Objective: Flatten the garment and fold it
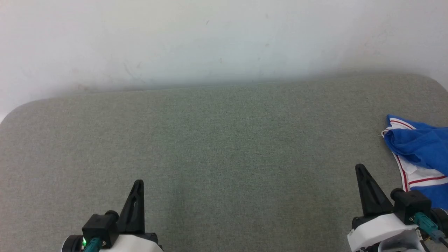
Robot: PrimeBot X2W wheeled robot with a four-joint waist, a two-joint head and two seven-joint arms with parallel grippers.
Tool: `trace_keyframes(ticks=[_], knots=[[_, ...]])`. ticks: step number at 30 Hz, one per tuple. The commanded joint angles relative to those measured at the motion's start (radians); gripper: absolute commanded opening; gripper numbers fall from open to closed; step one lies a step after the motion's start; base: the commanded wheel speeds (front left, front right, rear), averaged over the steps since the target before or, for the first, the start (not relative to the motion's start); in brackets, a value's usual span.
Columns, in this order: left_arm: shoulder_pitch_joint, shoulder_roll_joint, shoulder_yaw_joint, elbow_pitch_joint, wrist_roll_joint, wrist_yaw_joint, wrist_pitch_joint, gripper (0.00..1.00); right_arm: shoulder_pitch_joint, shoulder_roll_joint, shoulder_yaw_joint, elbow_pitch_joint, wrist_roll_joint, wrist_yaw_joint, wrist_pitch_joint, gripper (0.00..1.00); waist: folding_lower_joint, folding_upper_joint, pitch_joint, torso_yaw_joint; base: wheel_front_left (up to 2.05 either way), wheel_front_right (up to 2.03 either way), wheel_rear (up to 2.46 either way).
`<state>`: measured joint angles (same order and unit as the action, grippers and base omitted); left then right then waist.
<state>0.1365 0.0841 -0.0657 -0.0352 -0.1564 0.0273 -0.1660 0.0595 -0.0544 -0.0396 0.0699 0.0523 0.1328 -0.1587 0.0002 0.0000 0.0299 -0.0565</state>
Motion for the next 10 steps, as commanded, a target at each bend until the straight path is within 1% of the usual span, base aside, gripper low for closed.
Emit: trace_keyframes(ticks=[1,10], knots=[[-0.022,-0.006,0.008,0.005,0.015,-0.005,0.009,0.00,-0.018,0.002,0.002,-0.007,-0.008,-0.001,0.006,0.00,0.0000,0.0000,-0.001,0.002,0.00,0.00,0.00],[-0.035,-0.009,0.015,0.009,0.032,-0.008,0.027,0.00,-0.023,0.002,0.007,-0.015,-0.013,-0.001,0.024,0.00,0.0000,0.0000,-0.004,0.008,0.00,0.00,0.00]])
